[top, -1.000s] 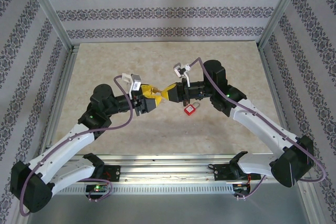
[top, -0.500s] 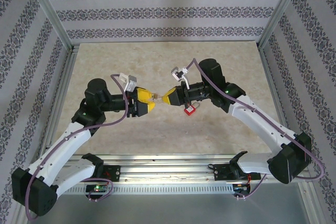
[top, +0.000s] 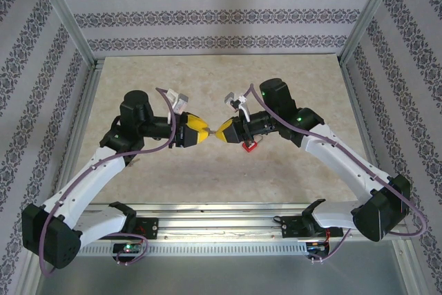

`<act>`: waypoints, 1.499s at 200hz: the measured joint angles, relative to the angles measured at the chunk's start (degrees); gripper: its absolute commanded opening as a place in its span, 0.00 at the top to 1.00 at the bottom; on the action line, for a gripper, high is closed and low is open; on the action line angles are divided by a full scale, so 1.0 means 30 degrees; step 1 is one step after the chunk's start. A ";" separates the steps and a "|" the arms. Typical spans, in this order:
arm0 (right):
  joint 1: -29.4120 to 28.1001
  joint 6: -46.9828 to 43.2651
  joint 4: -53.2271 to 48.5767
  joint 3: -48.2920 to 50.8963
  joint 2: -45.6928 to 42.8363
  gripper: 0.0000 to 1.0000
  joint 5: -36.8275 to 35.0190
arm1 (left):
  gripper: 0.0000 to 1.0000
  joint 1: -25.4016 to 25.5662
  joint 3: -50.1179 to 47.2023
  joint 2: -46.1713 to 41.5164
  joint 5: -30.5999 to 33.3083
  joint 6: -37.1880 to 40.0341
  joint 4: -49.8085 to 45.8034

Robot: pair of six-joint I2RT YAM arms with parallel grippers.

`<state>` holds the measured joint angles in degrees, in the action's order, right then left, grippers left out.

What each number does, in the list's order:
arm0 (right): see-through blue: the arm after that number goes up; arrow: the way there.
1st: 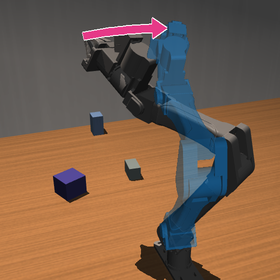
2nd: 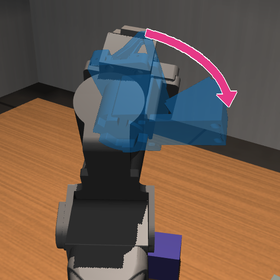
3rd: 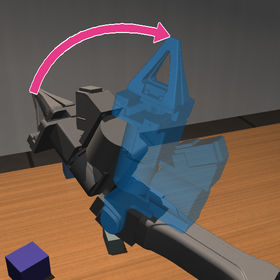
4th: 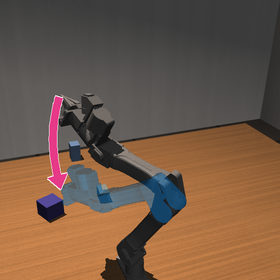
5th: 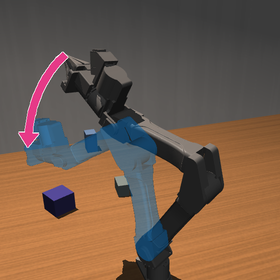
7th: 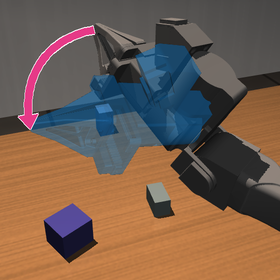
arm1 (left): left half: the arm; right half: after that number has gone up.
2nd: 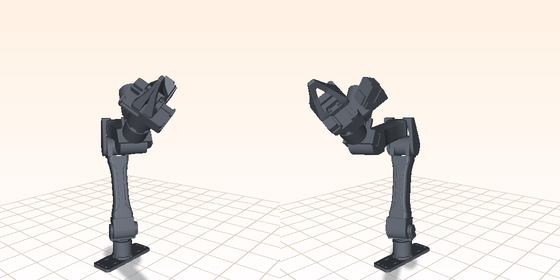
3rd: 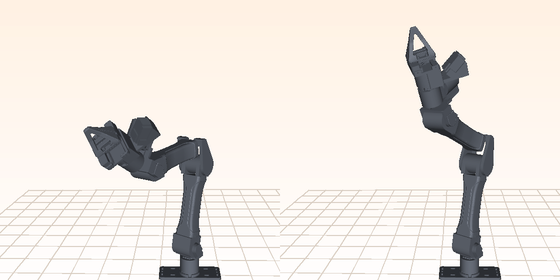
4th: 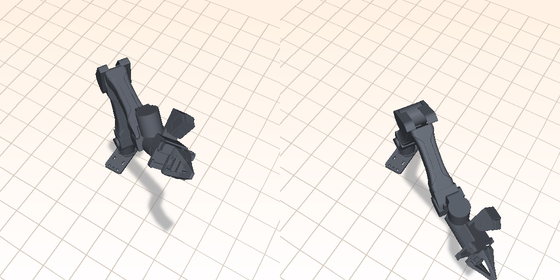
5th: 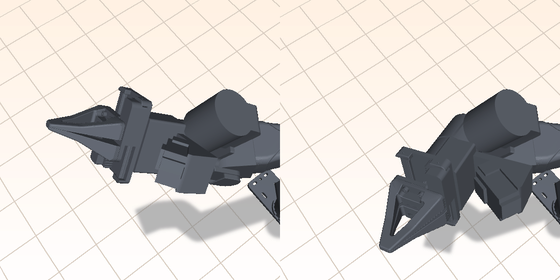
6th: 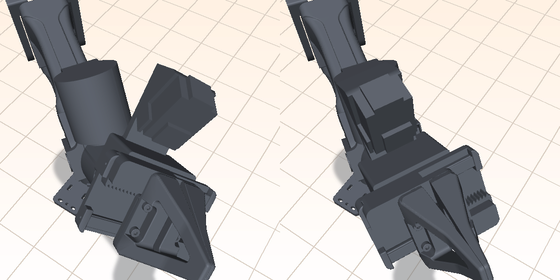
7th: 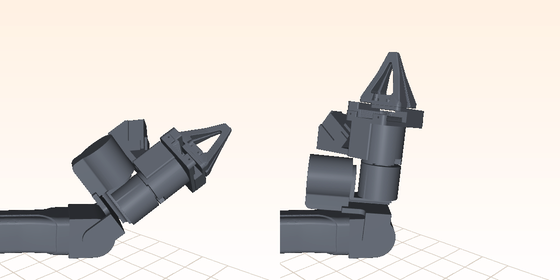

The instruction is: Unlock with the key

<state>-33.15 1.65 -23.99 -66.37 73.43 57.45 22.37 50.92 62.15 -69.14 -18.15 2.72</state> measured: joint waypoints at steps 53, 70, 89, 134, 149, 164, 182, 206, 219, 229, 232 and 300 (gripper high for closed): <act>0.0000 -0.0736 -0.0408 0.0000 0.0000 1.00 -0.0124 | 0.56 0.0000 0.0000 0.0124 -0.0517 0.0903 -0.1202; -0.0015 -0.0984 -0.0503 0.0000 0.0000 1.00 -0.0117 | 0.57 0.0000 0.0000 0.0131 -0.0612 0.1428 -0.1763; -0.0117 -0.1202 -0.0510 0.0000 0.0000 1.00 -0.0138 | 0.58 0.0000 0.0000 0.0284 -0.0831 0.1756 -0.2069; -0.0299 -0.1552 -0.0525 0.0000 0.0000 1.00 -0.0204 | 0.66 0.0000 0.0080 0.0721 -0.0889 0.2076 -0.2339; -0.0350 -0.1559 -0.0525 0.0000 0.0000 1.00 -0.0211 | 0.67 0.0000 0.0197 0.0852 -0.0903 0.2076 -0.2353; -0.0379 -0.1566 -0.0532 0.0000 0.0000 1.00 -0.0240 | 0.68 0.0000 0.0262 0.0918 -0.0903 0.2084 -0.2346; -0.0379 -0.1566 -0.0532 0.0000 0.0000 1.00 -0.0270 | 0.73 0.0000 0.0270 0.0911 -0.0911 0.2076 -0.2353; -0.0379 -0.1566 -0.0546 0.0000 0.0000 1.00 -0.0270 | 0.77 0.0000 0.0270 0.0918 -0.0954 0.2084 -0.2346; -0.0379 -0.1566 -0.0641 0.0000 0.0000 1.00 -0.0270 | 0.79 0.0000 0.0270 0.0940 -0.0947 0.2076 -0.2346; -0.0379 -0.1566 -0.0670 0.0000 0.0000 1.00 -0.0270 | 0.80 0.0000 0.0270 0.0969 -0.0947 0.2076 -0.2346; -0.0386 -0.1566 -0.0670 0.0000 0.0000 1.00 -0.0270 | 0.80 0.0000 0.0270 0.0991 -0.0947 0.2076 -0.2346; -0.0415 -0.1559 -0.0940 0.0000 0.0000 1.00 -0.0284 | 0.90 0.0000 0.0270 0.1377 -0.0933 0.1916 -0.2331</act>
<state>-34.39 -3.03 -26.81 -66.37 73.43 56.60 22.37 51.72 66.28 -71.94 -12.40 -4.27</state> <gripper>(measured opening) 0.060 0.116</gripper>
